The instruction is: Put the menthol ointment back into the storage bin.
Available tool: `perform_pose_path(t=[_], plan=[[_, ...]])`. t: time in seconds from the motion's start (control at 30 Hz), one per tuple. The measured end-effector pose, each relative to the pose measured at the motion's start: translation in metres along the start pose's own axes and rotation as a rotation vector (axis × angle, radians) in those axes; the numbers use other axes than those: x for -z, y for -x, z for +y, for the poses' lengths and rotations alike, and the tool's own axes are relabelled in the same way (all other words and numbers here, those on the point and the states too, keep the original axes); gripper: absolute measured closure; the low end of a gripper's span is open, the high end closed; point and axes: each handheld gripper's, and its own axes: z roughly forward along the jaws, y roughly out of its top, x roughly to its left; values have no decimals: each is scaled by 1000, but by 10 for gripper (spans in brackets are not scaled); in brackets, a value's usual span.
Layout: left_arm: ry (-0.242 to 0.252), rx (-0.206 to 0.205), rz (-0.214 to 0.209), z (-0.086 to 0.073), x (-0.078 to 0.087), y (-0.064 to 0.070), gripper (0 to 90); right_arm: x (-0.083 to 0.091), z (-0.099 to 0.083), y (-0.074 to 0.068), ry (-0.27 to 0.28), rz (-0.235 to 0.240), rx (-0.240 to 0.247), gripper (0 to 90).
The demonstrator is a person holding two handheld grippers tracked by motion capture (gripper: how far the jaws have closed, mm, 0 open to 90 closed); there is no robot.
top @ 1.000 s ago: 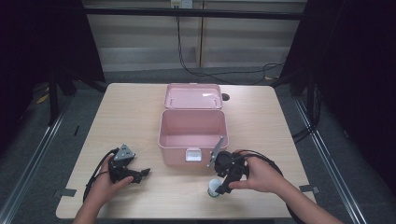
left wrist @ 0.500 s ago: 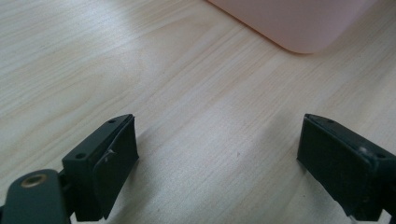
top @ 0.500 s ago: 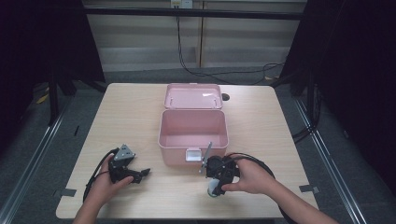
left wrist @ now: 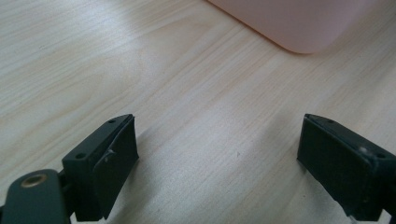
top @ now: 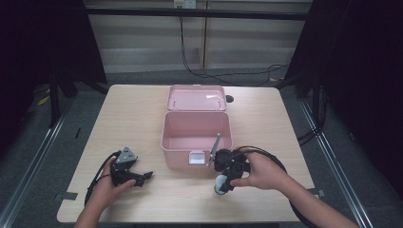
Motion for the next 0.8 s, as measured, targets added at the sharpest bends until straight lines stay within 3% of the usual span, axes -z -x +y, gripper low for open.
perform_pose_path(t=[0.27, 0.8], plan=[[-6, -8, -1, 0, 0, 0, 115, 22, 4, 6, 11, -5, -6, 506], [6, 3, 2, 0, 0, 0, 115, 63, 16, 18, 58, -10, -65, 506]])
